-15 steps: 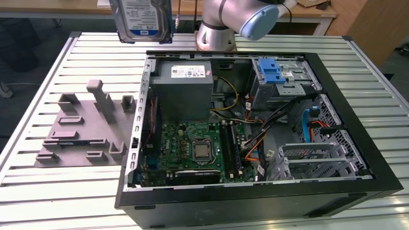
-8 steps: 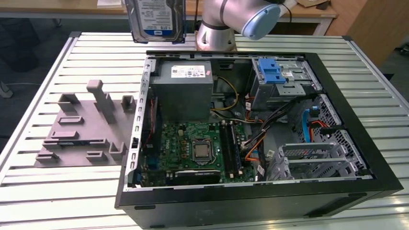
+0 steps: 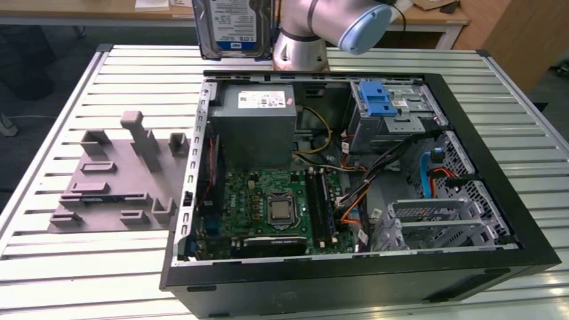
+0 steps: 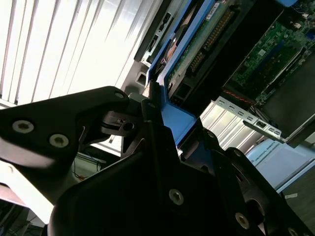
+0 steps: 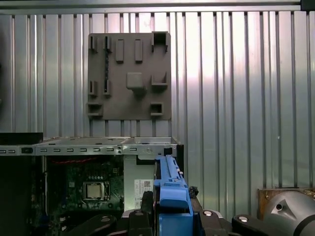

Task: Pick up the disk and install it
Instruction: 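Pick up the disk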

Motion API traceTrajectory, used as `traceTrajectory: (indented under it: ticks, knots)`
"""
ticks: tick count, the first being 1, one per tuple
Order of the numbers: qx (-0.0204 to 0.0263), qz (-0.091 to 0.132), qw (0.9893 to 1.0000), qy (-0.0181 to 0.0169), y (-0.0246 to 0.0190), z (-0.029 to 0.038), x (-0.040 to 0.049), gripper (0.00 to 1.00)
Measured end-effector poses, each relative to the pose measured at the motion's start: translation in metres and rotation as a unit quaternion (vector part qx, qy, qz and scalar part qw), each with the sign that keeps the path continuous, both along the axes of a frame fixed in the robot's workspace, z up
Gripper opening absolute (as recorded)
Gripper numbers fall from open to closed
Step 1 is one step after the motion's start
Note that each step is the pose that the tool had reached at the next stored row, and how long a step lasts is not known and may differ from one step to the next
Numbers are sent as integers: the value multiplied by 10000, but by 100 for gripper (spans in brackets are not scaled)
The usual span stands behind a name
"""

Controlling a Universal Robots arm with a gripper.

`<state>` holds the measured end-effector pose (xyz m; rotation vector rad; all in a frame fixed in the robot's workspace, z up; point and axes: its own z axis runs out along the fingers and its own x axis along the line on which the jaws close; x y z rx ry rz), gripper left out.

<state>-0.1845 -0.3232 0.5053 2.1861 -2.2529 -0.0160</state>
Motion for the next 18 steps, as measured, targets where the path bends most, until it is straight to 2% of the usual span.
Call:
traceTrajectory:
  ticks: [3, 6, 13, 18]
  knots:
    - [0, 0, 10000, 0, -14, 0, 16, 36]
    - [0, 0, 10000, 0, -46, -1, 28, 36]
    - [0, 0, 10000, 0, -159, -2, 44, 36]
    - [0, -1, 10000, 0, -170, -2, 46, 36]
